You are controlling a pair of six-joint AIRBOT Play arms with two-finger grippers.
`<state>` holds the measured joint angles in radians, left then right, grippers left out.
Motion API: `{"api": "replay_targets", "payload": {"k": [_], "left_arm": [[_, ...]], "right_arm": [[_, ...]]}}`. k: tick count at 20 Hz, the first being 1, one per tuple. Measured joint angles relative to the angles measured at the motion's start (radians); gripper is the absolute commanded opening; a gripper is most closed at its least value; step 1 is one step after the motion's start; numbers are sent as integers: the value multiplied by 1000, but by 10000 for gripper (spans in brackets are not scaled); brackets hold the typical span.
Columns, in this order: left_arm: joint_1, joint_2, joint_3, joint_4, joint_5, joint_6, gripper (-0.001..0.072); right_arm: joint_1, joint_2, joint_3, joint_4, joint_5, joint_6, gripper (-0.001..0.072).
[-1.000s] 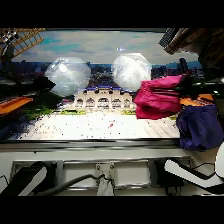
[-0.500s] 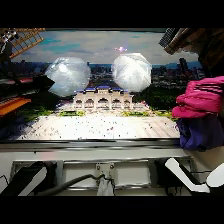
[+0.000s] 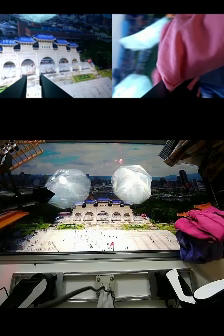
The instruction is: Fold the clothes and pants, and hang the long-sleeved shirts on hangers.
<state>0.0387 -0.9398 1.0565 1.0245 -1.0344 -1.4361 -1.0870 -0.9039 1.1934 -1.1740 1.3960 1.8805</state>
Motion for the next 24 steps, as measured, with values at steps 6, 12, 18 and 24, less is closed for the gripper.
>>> {"api": "replay_targets", "payload": {"k": [6, 12, 18, 24], "left_arm": [[-2, 0, 0, 0, -31, 3, 177], [-3, 0, 0, -1, -62, 4, 177], [-3, 0, 0, -3, -70, 8, 177], [-13, 0, 1, -5, -36, 47, 224]], "right_arm": [[-74, 20, -87, -138, 37, -39, 33], [-76, -21, -177, -267, 23, -69, 536], [35, -79, -220, -347, 59, -169, 544], [170, -96, -88, -172, -24, -225, 542]]}}
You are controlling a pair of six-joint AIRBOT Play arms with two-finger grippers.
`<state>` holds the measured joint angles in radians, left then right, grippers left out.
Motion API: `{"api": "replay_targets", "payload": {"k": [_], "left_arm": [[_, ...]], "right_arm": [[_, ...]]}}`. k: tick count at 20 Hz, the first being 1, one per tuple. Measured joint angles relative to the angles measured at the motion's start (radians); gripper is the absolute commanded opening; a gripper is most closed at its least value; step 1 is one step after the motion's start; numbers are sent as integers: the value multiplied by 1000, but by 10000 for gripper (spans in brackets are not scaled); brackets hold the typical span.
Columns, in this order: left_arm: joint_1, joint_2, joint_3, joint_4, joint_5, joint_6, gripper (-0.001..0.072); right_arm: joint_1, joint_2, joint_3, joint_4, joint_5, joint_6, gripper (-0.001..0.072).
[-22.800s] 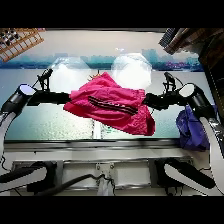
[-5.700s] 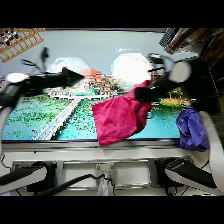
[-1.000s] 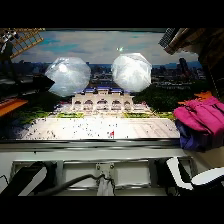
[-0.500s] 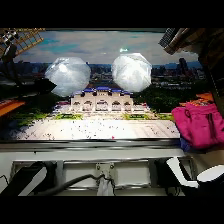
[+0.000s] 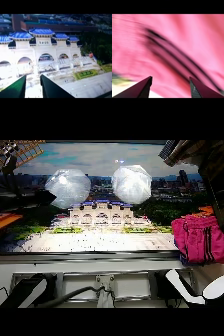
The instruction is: Fold the clothes and pants, and hang the long-sleeved shirts on hangers.
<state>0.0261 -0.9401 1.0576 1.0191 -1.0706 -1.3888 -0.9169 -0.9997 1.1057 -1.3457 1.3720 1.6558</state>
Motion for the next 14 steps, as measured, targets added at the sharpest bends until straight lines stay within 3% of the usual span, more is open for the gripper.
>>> {"api": "replay_targets", "payload": {"k": [6, 8, 14], "left_arm": [[-122, -52, 130, 66, 35, 77, 223], [-176, -69, 189, 127, 21, 85, 223], [-241, -76, 246, 189, -23, 95, 223]], "right_arm": [[460, -31, 89, 303, -97, -222, 541], [628, -34, 96, 315, -110, -304, 498], [909, -35, 104, 191, -128, -420, 506]]}}
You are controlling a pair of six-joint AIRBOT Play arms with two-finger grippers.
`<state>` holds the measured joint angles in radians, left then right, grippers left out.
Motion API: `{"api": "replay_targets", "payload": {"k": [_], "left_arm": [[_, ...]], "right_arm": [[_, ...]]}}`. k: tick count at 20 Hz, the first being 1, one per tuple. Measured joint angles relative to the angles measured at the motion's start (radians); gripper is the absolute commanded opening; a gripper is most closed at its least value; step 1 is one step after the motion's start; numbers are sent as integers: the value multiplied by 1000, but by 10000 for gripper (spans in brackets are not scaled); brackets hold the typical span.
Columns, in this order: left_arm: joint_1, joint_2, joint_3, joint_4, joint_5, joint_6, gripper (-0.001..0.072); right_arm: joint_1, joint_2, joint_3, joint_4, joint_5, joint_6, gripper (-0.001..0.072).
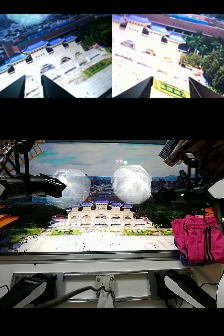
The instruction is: Fold the clothes and pants, and hang the long-sleeved shirts on hangers.
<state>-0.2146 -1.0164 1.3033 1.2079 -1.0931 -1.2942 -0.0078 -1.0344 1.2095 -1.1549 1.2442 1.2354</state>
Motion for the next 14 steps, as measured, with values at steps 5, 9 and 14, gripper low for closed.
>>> {"api": "replay_targets", "payload": {"k": [5, 9, 14], "left_arm": [[-8, -3, 7, 9, -15, 0, 223], [-9, -3, 8, 10, -18, 0, 223], [-9, -4, 8, 11, -18, 0, 223]], "right_arm": [[45, 0, 1, -35, -6, -18, 506], [53, 0, 1, -42, -6, -23, 506], [55, 0, 1, -46, -7, -25, 506]]}}
